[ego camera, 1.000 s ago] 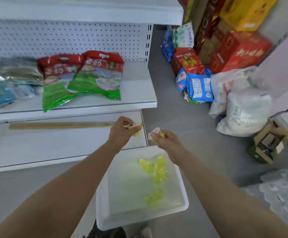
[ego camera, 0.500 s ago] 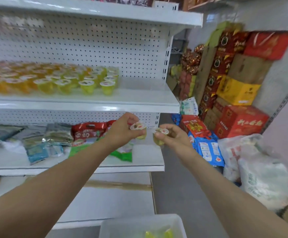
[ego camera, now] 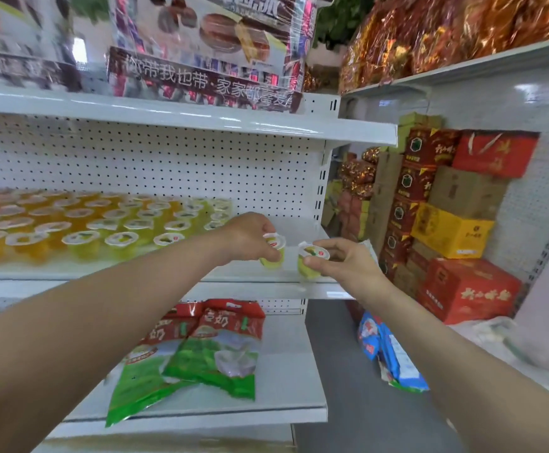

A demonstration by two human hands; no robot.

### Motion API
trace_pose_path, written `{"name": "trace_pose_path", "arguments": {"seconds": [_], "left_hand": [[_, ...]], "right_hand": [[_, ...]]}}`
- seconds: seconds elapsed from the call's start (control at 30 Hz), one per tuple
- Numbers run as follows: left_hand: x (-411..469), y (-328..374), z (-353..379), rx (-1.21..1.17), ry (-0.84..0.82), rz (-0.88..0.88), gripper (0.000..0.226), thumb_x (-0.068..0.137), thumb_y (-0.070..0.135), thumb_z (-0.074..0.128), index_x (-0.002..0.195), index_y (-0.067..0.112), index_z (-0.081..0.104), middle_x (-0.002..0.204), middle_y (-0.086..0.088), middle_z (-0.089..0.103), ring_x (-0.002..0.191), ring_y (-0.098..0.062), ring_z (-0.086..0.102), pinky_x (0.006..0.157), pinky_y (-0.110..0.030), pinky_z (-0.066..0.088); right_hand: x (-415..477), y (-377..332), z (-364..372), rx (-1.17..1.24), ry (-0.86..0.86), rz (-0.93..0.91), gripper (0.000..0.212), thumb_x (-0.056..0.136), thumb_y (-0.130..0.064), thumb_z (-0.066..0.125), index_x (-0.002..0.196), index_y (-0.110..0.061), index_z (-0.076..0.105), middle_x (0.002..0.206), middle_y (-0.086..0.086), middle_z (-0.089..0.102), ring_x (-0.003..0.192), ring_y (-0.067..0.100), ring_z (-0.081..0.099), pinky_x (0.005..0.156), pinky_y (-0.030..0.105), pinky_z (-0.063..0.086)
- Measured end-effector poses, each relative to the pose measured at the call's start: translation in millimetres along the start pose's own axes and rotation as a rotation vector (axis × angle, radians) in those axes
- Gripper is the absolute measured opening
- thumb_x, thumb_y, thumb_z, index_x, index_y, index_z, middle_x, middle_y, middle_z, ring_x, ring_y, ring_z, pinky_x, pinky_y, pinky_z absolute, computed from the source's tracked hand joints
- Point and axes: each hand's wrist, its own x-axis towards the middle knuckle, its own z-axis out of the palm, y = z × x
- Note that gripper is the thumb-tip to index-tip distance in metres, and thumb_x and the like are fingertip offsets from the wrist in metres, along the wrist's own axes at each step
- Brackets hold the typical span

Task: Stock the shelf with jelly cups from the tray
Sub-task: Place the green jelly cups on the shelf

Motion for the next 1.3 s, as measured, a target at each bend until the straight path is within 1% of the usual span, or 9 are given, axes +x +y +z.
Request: {"name": "trace_pose_path", "arguments": {"seconds": [0.13,0.23,0.47,0.6,0.9,0.93,0.97,1.0,1.3], "left_hand": [[42.4,5.6,-24.8,0.083,-0.087,-0.023,0.035,0.073,0.01,0.08,0.105,0.005,0.068,0.094,-0.006,0.062,0.074,-0.017,0.058,0.069,-0.023,0.052],[76.9,9.0,-41.8,0.172,-0.083,-0.036,0.039,0.076,0.012,0.078,0.112,0.006,0.064,0.09,-0.003,0.057,0.065,-0.013,0.056,0.049,-0.014,0.044],[165.5,-13.8,-66.0,0.422,-0.144,-0.038,0.06,0.073,0.034,0.084,0.123,0.011,0.059,0.12,-0.006,0.063,0.106,-0.024,0.062,0.091,-0.037,0.053],[204.9,-34.3,-65.2,0.532,-0.148,0.0,0.064,0.074,0.038,0.083,0.126,0.008,0.059,0.124,-0.005,0.059,0.11,-0.024,0.058,0.089,-0.032,0.05],[277.8,-73.7,-65.4,0.664,-0.11,-0.028,0.069,0.073,0.05,0.08,0.115,-0.001,0.061,0.11,-0.007,0.063,0.096,-0.023,0.06,0.091,-0.034,0.049],[282.2,-76.8,-65.7,0.662,-0.106,-0.033,0.066,0.074,0.05,0.079,0.11,-0.002,0.061,0.093,0.001,0.043,0.097,-0.024,0.06,0.092,-0.035,0.049],[287.8,-81.1,-65.3,0.668,-0.105,-0.043,0.071,0.074,0.051,0.079,0.117,-0.003,0.06,0.136,-0.012,0.045,0.102,-0.025,0.061,0.093,-0.035,0.048],[291.9,-84.8,-64.3,0.669,-0.108,-0.051,0.075,0.074,0.052,0.079,0.123,-0.001,0.059,0.117,-0.011,0.064,0.105,-0.026,0.061,0.091,-0.034,0.049],[323.1,-103.6,-50.2,0.598,-0.058,-0.029,0.078,0.068,0.055,0.081,0.115,-0.002,0.058,0.106,-0.01,0.064,0.104,-0.028,0.062,0.082,-0.033,0.048]], "right_hand": [[54.3,-6.5,-1.0,-0.138,0.019,-0.021,0.048,0.066,-0.032,0.09,0.107,-0.017,0.07,0.096,0.001,0.074,0.089,0.017,0.07,0.087,0.037,0.057],[89.3,-12.6,3.0,-0.223,-0.012,0.008,0.052,0.064,-0.033,0.09,0.109,-0.017,0.068,0.1,0.0,0.072,0.09,0.013,0.068,0.082,0.03,0.057],[167.6,-17.1,22.0,-0.285,-0.05,0.086,0.045,0.073,-0.022,0.086,0.111,-0.011,0.067,0.103,0.003,0.067,0.087,0.017,0.065,0.083,0.025,0.056],[209.9,-6.7,35.7,-0.304,-0.027,0.129,0.046,0.071,-0.023,0.087,0.11,-0.014,0.063,0.106,0.002,0.066,0.093,0.023,0.069,0.088,0.035,0.058],[267.3,29.3,61.8,-0.258,0.042,0.193,0.061,0.073,-0.015,0.086,0.124,-0.015,0.052,0.119,0.01,0.061,0.089,0.023,0.062,0.071,0.025,0.055],[272.7,32.1,65.4,-0.266,0.058,0.198,0.062,0.072,-0.015,0.086,0.124,-0.016,0.052,0.119,0.01,0.061,0.093,0.023,0.063,0.071,0.025,0.056],[277.9,34.5,69.1,-0.295,0.069,0.198,0.063,0.072,-0.017,0.087,0.124,-0.017,0.051,0.12,0.009,0.061,0.097,0.023,0.063,0.073,0.026,0.056],[282.7,37.6,72.3,-0.337,0.074,0.199,0.064,0.072,-0.019,0.087,0.125,-0.018,0.051,0.12,0.007,0.061,0.101,0.023,0.063,0.078,0.028,0.057],[311.7,47.0,86.7,-0.384,0.115,0.197,0.062,0.076,-0.021,0.084,0.128,-0.016,0.05,0.119,0.001,0.059,0.093,0.014,0.061,0.084,0.027,0.052]]}}
